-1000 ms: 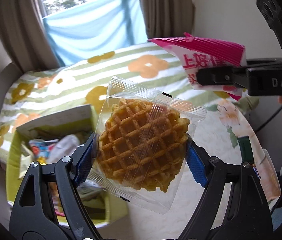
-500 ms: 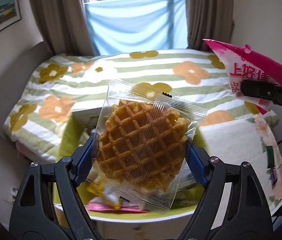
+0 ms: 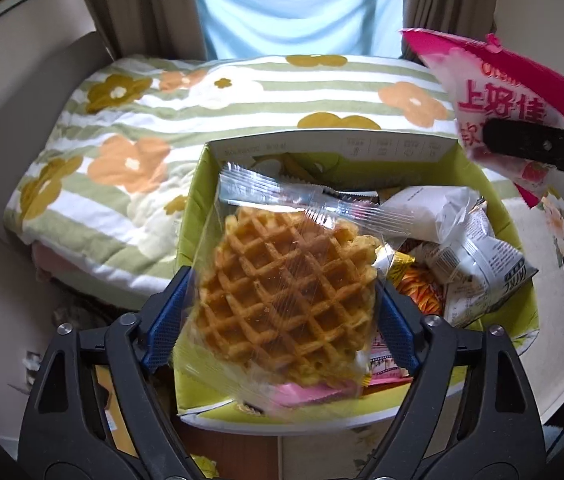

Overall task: Organize snacks
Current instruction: 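Carry both packs over the yellow box and open both tools to drop them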

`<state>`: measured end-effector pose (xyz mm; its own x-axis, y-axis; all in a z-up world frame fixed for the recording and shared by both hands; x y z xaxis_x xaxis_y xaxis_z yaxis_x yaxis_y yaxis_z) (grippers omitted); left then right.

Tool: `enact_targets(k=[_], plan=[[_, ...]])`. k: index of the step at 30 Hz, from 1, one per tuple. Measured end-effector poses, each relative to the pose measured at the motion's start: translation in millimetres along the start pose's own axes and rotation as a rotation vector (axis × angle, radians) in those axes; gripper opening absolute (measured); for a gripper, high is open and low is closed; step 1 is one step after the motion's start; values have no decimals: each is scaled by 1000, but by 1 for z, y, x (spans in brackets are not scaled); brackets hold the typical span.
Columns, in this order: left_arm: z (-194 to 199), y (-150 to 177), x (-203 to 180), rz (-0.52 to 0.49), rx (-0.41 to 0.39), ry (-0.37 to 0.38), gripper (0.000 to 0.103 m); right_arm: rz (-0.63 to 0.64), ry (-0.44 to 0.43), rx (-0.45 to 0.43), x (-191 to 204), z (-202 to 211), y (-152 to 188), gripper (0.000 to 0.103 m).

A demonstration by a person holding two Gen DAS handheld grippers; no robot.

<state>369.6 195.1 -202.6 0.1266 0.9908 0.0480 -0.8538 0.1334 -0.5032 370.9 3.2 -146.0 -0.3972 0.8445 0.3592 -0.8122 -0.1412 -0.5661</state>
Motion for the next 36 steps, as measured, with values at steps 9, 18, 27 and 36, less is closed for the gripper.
enact_targets(k=[9, 18, 27, 36], plan=[[-11, 4, -6, 2, 14, 2, 102, 22, 13, 92, 4, -27, 5, 51], [-9, 7, -9, 17, 24, -3, 102, 47, 15, 77, 15, -41, -3, 74], [-3, 14, -13, 32, 35, -22, 102, 74, 52, -5, 12, -25, -2, 101], [22, 12, -23, 17, -10, -17, 102, 78, 42, -2, 18, 1, 6, 101]])
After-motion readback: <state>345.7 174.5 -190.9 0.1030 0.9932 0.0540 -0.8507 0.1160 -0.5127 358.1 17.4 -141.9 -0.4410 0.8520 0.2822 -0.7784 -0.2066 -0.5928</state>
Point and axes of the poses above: each gripper's, at about its wrist camera, not at the fingertips, and z roughly against the way its jaws point, x to its left, y to its underside, the point moved 7 cm from there along -z, roughly the way its jaws point, and after that the axes turned 4 degrees about x, right-handed, at the moved point
